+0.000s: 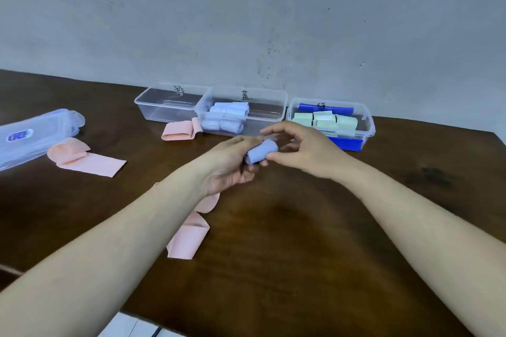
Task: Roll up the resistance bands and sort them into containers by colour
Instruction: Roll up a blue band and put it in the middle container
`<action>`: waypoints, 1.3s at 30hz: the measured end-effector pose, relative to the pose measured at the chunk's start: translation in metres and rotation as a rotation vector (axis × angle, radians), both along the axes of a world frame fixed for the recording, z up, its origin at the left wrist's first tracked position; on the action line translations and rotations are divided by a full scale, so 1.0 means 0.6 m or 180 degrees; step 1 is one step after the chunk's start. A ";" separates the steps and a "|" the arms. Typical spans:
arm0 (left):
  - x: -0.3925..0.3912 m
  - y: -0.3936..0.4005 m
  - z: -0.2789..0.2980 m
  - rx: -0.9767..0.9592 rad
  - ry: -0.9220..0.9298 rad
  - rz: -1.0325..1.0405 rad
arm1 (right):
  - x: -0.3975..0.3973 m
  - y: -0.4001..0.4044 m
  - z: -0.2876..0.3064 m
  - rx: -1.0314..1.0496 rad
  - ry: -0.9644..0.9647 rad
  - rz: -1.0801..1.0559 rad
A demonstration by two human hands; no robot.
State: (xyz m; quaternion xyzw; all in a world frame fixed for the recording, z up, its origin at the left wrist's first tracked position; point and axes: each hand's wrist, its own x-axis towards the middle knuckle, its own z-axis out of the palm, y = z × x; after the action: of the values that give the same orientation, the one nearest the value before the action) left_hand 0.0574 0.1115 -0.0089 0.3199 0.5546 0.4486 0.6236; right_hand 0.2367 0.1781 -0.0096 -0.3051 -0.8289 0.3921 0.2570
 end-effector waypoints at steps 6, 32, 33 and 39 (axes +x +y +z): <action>-0.012 0.030 0.014 0.0074 0.0217 -0.0198 | -0.007 0.036 0.003 -0.0035 0.0026 0.0189; -0.235 0.328 0.019 0.1698 0.3485 -0.1403 | -0.224 0.253 0.021 0.0369 -0.1479 -0.1150; -0.235 0.341 0.014 0.1728 0.3515 -0.1461 | -0.228 0.263 0.019 0.0379 -0.1621 -0.1200; -0.238 0.389 -0.018 0.1818 0.4173 -0.1712 | -0.247 0.308 -0.005 0.0214 -0.2318 -0.1390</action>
State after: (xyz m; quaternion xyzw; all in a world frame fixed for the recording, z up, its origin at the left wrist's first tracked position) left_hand -0.0853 0.3452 -0.0195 0.7936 0.5767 0.1256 0.1477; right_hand 0.0883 0.3627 -0.0129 -0.5835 -0.7938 0.1679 0.0343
